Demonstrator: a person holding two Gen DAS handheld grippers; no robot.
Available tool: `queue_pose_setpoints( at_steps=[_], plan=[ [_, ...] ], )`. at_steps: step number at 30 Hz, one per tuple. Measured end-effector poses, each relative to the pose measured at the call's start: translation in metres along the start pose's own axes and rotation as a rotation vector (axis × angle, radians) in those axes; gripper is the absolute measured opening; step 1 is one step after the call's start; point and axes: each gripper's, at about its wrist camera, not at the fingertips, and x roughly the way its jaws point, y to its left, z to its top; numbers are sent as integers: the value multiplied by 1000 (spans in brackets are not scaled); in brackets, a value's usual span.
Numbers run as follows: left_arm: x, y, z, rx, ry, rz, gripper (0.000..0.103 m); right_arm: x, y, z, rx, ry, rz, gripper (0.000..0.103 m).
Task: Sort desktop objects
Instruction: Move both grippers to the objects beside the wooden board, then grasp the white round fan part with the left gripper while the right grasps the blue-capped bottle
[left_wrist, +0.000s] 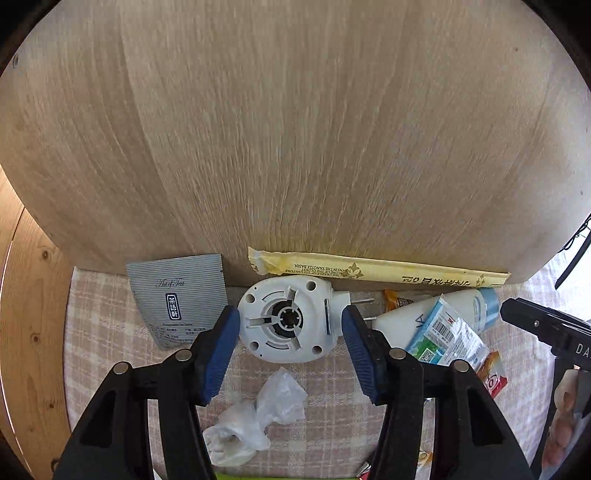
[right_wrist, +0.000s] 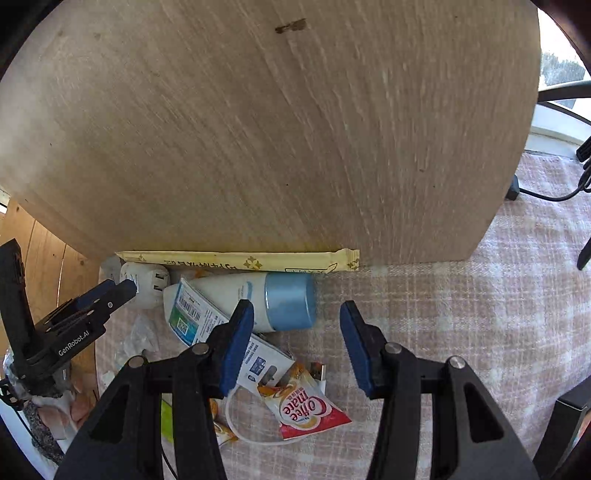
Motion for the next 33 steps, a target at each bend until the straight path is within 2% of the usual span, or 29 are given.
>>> queue_pose_setpoints(
  at_steps=[7, 9, 14, 18, 21, 25, 27, 29, 33],
  plan=[
    [9, -8, 1, 35, -29, 31, 55, 22, 3, 7, 38, 17, 22, 48],
    [14, -9, 0, 51, -28, 41, 60, 29, 5, 8, 49, 25, 31, 48],
    [30, -7, -2, 29, 0, -13, 62, 37, 12, 10, 52, 15, 25, 50],
    [32, -23, -12, 40, 10, -121, 62, 46, 19, 9, 31, 20, 29, 53],
    [28, -42, -24, 93, -12, -114, 62, 48, 26, 3, -7, 30, 30, 52],
    [22, -54, -45, 87, 1, -161, 61, 44, 28, -12, -43, 42, 4, 43],
    [17, -65, -62, 111, 2, -163, 62, 40, 25, -23, -65, 53, 6, 43],
    [10, -75, -81, 124, 25, -207, 62, 33, 21, -37, -89, 67, 1, 43],
    [-4, -103, -122, 141, 47, -275, 62, 15, 13, -73, -164, 74, -62, 43]
  ],
)
